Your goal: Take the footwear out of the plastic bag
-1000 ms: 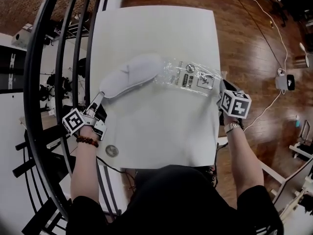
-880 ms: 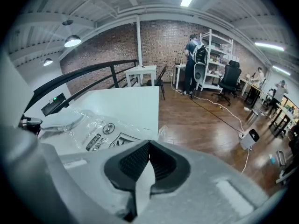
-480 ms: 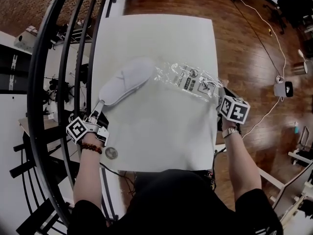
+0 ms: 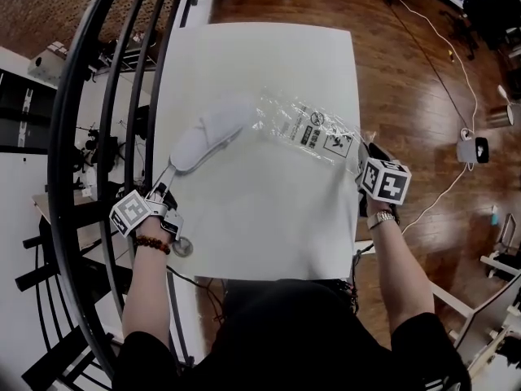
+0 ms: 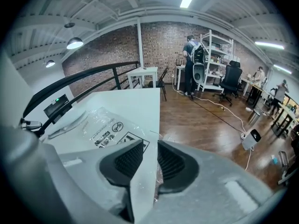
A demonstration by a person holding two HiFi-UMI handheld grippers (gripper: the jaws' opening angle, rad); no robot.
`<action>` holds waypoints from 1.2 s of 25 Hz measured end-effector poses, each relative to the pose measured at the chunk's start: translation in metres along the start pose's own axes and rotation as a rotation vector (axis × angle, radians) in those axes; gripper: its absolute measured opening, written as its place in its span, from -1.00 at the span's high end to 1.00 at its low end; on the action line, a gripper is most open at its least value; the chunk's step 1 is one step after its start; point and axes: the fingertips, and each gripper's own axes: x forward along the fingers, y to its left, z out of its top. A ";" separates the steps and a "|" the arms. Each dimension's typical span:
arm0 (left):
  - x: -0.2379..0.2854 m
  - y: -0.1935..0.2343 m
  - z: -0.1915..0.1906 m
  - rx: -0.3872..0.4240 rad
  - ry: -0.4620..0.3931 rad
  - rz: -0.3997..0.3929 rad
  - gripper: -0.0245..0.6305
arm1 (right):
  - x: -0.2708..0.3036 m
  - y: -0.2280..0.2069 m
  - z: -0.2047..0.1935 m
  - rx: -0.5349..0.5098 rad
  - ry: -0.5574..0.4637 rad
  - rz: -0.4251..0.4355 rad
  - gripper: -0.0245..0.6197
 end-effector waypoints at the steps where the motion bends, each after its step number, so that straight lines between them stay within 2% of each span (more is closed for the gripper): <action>1: -0.002 -0.001 -0.002 0.007 -0.002 0.004 0.19 | -0.002 0.002 0.000 -0.007 -0.004 0.006 0.68; 8: -0.017 -0.024 -0.021 0.055 -0.018 -0.006 0.22 | -0.022 0.011 0.004 -0.050 -0.050 0.047 0.66; 13: -0.025 -0.061 -0.053 0.151 -0.028 -0.042 0.29 | -0.047 0.028 0.006 -0.111 -0.105 0.120 0.66; 17: -0.034 -0.099 -0.094 0.270 -0.032 -0.063 0.37 | -0.073 0.051 -0.006 -0.170 -0.129 0.207 0.68; 21: -0.041 -0.146 -0.128 0.418 -0.081 -0.084 0.50 | -0.105 0.070 -0.015 -0.238 -0.182 0.294 0.90; 23: -0.046 -0.174 -0.150 0.476 -0.089 -0.109 0.57 | -0.125 0.081 -0.019 -0.278 -0.216 0.343 0.95; 30: -0.074 -0.257 -0.236 0.748 -0.103 -0.147 0.88 | -0.201 0.103 -0.046 -0.420 -0.324 0.467 0.95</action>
